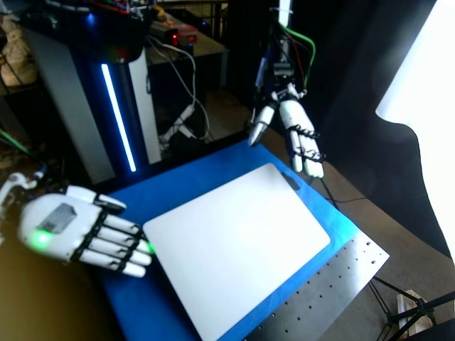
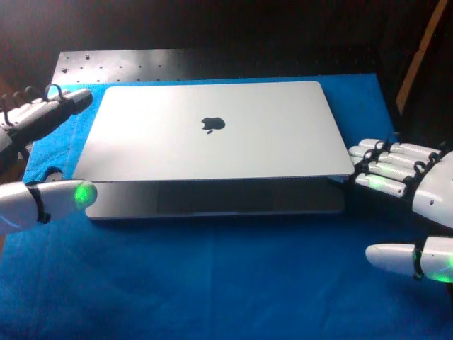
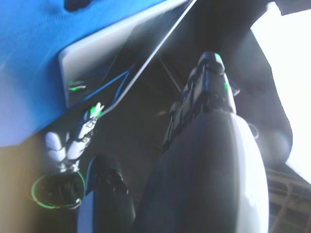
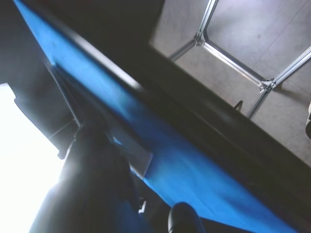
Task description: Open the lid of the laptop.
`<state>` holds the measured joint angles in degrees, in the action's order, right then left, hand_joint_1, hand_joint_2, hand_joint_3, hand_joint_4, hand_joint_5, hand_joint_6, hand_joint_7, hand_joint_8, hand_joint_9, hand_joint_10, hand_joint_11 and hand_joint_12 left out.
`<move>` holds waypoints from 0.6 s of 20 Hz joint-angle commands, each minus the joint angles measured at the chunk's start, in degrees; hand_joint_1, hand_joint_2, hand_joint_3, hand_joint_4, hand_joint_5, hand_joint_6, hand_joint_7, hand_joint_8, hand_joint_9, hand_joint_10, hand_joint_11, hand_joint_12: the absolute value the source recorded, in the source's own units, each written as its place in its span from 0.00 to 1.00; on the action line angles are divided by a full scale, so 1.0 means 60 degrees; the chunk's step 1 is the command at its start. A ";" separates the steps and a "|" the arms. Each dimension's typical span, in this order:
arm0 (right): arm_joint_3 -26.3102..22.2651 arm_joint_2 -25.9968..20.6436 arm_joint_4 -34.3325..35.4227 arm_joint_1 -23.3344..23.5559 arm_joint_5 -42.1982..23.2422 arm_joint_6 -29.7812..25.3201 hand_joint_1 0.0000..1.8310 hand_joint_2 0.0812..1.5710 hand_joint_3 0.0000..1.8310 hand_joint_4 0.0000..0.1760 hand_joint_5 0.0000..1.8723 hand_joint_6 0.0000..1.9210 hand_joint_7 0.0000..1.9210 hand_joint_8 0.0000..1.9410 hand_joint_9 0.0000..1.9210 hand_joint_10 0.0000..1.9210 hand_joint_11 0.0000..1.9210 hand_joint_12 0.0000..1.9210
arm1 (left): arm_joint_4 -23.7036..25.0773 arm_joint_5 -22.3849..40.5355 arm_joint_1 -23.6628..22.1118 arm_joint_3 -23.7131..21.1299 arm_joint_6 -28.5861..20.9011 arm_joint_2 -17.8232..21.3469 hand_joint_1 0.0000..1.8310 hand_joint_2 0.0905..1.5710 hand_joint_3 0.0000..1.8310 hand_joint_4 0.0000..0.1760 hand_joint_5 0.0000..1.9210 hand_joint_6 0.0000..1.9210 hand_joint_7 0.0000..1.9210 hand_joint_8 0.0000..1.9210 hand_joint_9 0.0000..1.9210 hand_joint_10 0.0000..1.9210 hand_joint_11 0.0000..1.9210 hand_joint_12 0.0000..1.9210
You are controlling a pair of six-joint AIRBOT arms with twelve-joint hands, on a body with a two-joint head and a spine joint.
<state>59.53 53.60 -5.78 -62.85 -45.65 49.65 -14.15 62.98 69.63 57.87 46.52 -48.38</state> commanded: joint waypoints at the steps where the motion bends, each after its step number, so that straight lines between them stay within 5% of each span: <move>1: 0.0025 0.0081 0.0027 0.0194 -0.1044 -0.0045 0.00 0.83 0.00 0.00 0.00 0.00 0.00 0.00 0.00 0.00 0.01 0.00 | -0.0045 0.1107 -0.0041 0.0055 -0.0066 -0.0031 0.18 0.67 0.00 0.70 0.00 0.00 0.00 0.00 0.00 0.00 0.00 0.00; 4: 0.0046 0.0263 -0.0045 0.0280 -0.1043 -0.0051 0.00 0.83 0.00 0.00 0.01 0.00 0.00 0.00 0.00 0.00 0.01 0.00 | -0.0053 0.1117 -0.0042 0.0072 -0.0071 -0.0089 0.19 0.67 0.00 0.70 0.00 0.00 0.00 0.00 0.00 0.00 0.00 0.00; 6: 0.0105 0.0425 -0.0041 0.0284 -0.1042 -0.0118 0.00 0.83 0.00 0.00 0.01 0.00 0.00 0.00 0.00 0.00 0.00 0.00 | -0.0053 0.1145 -0.0042 0.0072 -0.0089 -0.0104 0.19 0.67 0.00 0.61 0.00 0.00 0.00 0.00 0.00 0.00 0.00 0.00; 12: 0.0313 0.0741 -0.0125 0.0351 -0.0850 -0.0398 0.00 0.83 0.00 0.00 0.00 0.00 0.00 0.00 0.00 0.00 0.00 0.00 | -0.0059 0.1161 -0.0042 0.0083 -0.0121 -0.0142 0.19 0.67 0.00 0.71 0.00 0.00 0.00 0.00 0.00 0.00 0.00 0.00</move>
<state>61.47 58.06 -7.18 -61.43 -44.10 47.51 -14.17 63.02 69.63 58.11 46.26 -48.93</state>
